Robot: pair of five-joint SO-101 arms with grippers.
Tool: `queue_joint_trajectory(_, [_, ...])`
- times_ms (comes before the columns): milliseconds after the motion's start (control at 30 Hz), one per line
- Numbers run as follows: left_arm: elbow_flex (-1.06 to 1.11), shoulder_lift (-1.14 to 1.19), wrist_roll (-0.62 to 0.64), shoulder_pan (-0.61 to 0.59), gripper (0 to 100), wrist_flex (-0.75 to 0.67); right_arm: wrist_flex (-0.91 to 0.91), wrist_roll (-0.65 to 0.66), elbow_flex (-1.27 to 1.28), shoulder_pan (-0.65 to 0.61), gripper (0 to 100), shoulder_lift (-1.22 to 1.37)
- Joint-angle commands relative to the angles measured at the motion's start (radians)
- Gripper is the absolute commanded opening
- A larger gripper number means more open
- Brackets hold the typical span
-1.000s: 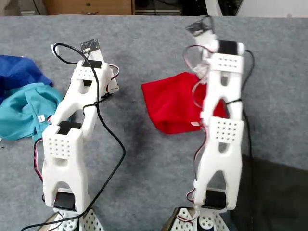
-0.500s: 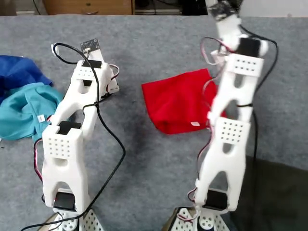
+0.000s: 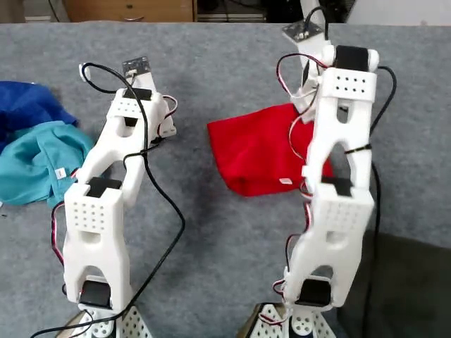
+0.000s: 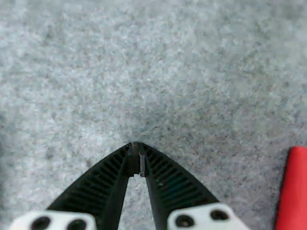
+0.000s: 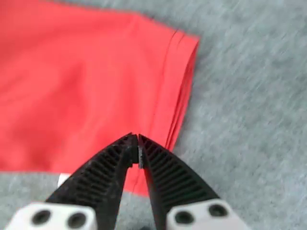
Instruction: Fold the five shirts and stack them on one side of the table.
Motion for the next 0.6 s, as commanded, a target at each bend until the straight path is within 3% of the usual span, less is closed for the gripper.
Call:
queue_joint_trajectory(0, [-0.002, -0.039, -0.034, 0.034, 2, -0.020, -0.129, 0.005, 0.223, -0.007, 1.2, -0.183])
queue_joint_trajectory(200, [0.008, -0.041, -0.048, 0.041, 2, -0.020, -0.466, -0.049, 0.679, -0.008, 1.2, -0.355])
queue_joint_trajectory(400, [0.058, -0.064, -0.100, 0.077, 2, -0.044, -0.967, -0.086, 1.194, 0.019, 1.2, -0.573])
queue_joint_trajectory(567, [0.261, -0.196, -0.103, 0.117, 2, -0.164, -1.287, -0.140, 1.333, 0.074, 1.4, -0.542])
